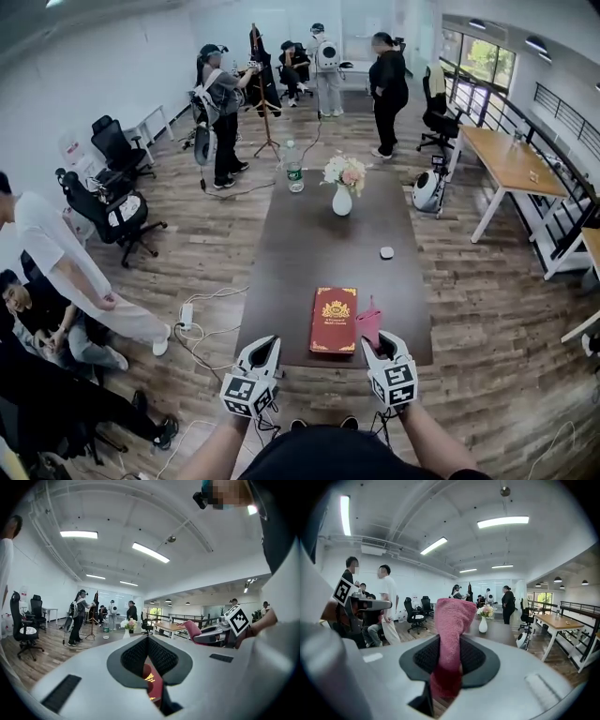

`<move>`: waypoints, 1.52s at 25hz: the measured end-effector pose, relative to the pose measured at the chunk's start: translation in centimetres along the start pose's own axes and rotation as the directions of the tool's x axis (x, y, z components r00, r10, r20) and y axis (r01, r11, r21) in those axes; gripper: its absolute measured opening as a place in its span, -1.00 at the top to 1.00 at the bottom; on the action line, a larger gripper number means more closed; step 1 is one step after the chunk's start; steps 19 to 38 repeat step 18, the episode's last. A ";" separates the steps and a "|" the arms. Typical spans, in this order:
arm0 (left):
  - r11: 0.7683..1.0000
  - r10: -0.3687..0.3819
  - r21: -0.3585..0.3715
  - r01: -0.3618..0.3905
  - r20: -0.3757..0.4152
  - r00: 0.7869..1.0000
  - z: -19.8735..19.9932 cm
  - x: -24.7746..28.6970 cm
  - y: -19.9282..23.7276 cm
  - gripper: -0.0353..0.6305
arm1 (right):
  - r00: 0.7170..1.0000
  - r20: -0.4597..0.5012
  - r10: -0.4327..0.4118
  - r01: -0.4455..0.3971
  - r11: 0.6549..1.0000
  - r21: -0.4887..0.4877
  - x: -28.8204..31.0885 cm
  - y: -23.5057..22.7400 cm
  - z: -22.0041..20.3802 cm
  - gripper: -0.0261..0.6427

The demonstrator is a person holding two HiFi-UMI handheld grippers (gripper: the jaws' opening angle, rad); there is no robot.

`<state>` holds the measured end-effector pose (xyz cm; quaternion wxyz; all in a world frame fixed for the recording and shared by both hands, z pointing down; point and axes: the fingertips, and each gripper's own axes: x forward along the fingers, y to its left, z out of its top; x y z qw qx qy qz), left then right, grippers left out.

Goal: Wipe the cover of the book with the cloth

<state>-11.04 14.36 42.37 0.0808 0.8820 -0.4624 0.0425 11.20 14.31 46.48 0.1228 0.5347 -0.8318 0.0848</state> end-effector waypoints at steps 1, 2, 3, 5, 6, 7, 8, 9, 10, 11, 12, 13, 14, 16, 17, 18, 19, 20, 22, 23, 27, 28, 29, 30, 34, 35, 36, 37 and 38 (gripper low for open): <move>1.000 0.000 -0.003 0.000 0.010 1.000 0.3 -0.1 0.1 0.91 | 1.000 0.006 -0.001 0.001 1.000 -0.003 0.0 0.3 0.2 0.58; 1.000 0.002 -0.005 -0.002 0.020 1.000 0.7 -0.2 0.1 0.91 | 1.000 0.010 -0.004 0.004 1.000 -0.004 0.1 0.5 0.4 0.58; 1.000 0.005 -0.007 -0.005 0.030 1.000 1.0 -0.3 0.2 0.91 | 1.000 0.013 -0.006 0.006 1.000 -0.005 0.1 0.6 0.6 0.58; 1.000 0.003 -0.007 -0.003 0.054 0.999 1.6 -0.5 0.3 0.91 | 1.000 0.018 -0.010 0.010 1.000 -0.010 0.1 0.9 1.0 0.58; 1.000 -0.003 -0.007 0.003 0.066 0.998 1.8 -0.6 0.3 0.91 | 1.000 0.021 -0.012 0.013 1.000 -0.013 0.0 1.1 1.1 0.58; 1.000 -0.010 -0.009 0.011 0.076 0.997 1.9 -0.7 0.2 0.91 | 1.000 0.024 -0.015 0.015 1.000 -0.016 -0.1 1.2 1.1 0.58; 1.000 -0.017 -0.010 0.018 0.082 0.996 2.0 -0.7 0.1 0.91 | 0.999 0.027 -0.018 0.018 1.000 -0.018 -0.2 1.2 1.2 0.58; 1.000 -0.021 -0.009 0.022 0.085 0.996 1.9 -0.7 0.1 0.91 | 0.999 0.030 -0.020 0.020 1.000 -0.020 -0.4 1.3 1.2 0.58; 1.000 -0.022 -0.005 0.023 0.084 0.996 1.9 -0.6 0.0 0.91 | 0.999 0.033 -0.022 0.023 0.999 -0.023 -0.5 1.3 1.3 0.58; 1.000 -0.020 0.002 0.020 0.081 0.997 1.9 -0.6 0.0 0.91 | 0.999 0.034 -0.026 0.027 0.999 -0.026 -0.7 1.4 1.3 0.58; 1.000 -0.016 0.010 0.015 0.078 0.997 1.9 -0.5 -0.1 0.91 | 0.999 0.034 -0.030 0.031 0.999 -0.028 -0.8 1.4 1.4 0.58; 1.000 -0.011 0.017 0.010 0.077 0.997 2.0 -0.4 0.0 0.91 | 0.999 0.034 -0.036 0.036 0.999 -0.028 -0.9 1.3 1.5 0.58; 1.000 -0.007 0.022 0.005 0.078 0.997 2.0 -0.4 0.0 0.91 | 0.999 0.035 -0.041 0.042 0.999 -0.027 -1.0 1.2 1.7 0.58; 1.000 0.000 0.027 -0.002 0.084 0.996 2.2 -0.3 0.2 0.91 | 0.998 0.041 -0.049 0.050 0.998 -0.026 -1.0 1.1 2.0 0.58; 1.000 0.003 0.028 -0.005 0.087 0.996 2.3 -0.2 0.2 0.91 | 0.998 0.043 -0.052 0.054 0.998 -0.027 -1.0 1.1 2.2 0.58; 1.000 0.005 0.029 -0.007 0.090 0.996 2.3 -0.2 0.3 0.91 | 0.997 0.046 -0.056 0.057 0.998 -0.028 -1.0 1.0 2.4 0.58; 1.000 0.005 0.029 -0.007 0.090 0.996 2.3 -0.2 0.3 0.91 | 0.997 0.046 -0.056 0.057 0.998 -0.028 -1.0 1.0 2.4 0.58; 1.000 0.005 0.029 -0.007 0.090 0.996 2.3 -0.2 0.3 0.91 | 0.997 0.046 -0.056 0.057 0.998 -0.028 -1.0 1.0 2.4 0.58; 1.000 0.005 0.029 -0.007 0.090 0.996 2.3 -0.2 0.3 0.91 | 0.997 0.046 -0.056 0.057 0.998 -0.028 -1.0 1.0 2.4 0.58; 1.000 0.005 0.029 -0.007 0.090 0.996 2.3 -0.2 0.3 0.91 | 0.997 0.046 -0.056 0.057 0.998 -0.028 -1.0 1.0 2.4 0.58; 1.000 0.005 0.029 -0.007 0.090 0.996 2.3 -0.2 0.3 0.91 | 0.997 0.046 -0.056 0.057 0.998 -0.028 -1.0 1.0 2.4 0.58; 1.000 0.005 0.029 -0.007 0.090 0.996 2.3 -0.2 0.3 0.91 | 0.997 0.046 -0.056 0.057 0.998 -0.028 -1.0 1.0 2.4 0.58; 1.000 0.005 0.029 -0.007 0.090 0.996 2.3 -0.2 0.3 0.91 | 0.997 0.046 -0.056 0.057 0.998 -0.028 -1.0 1.0 2.4 0.58; 1.000 0.005 0.029 -0.007 0.090 0.996 2.3 -0.2 0.3 0.91 | 0.997 0.046 -0.056 0.057 0.998 -0.028 -1.0 1.0 2.4 0.58; 1.000 0.005 0.029 -0.007 0.090 0.996 2.3 -0.2 0.3 0.91 | 0.997 0.046 -0.056 0.057 0.998 -0.028 -1.0 1.0 2.4 0.58; 1.000 0.005 0.029 -0.007 0.090 0.996 2.3 -0.2 0.3 0.91 | 0.997 0.046 -0.056 0.057 0.998 -0.028 -1.0 1.0 2.4 0.58; 1.000 0.005 0.029 -0.007 0.090 0.996 2.3 -0.2 0.3 0.91 | 0.997 0.046 -0.056 0.057 0.998 -0.028 -1.0 1.0 2.4 0.58; 1.000 0.005 0.029 -0.007 0.090 0.996 2.3 -0.2 0.3 0.91 | 0.997 0.046 -0.056 0.057 0.998 -0.028 -1.0 1.0 2.4 0.58; 1.000 0.005 0.029 -0.007 0.090 0.996 2.3 -0.2 0.3 0.91 | 0.997 0.046 -0.056 0.057 0.998 -0.028 -1.0 1.0 2.4 0.58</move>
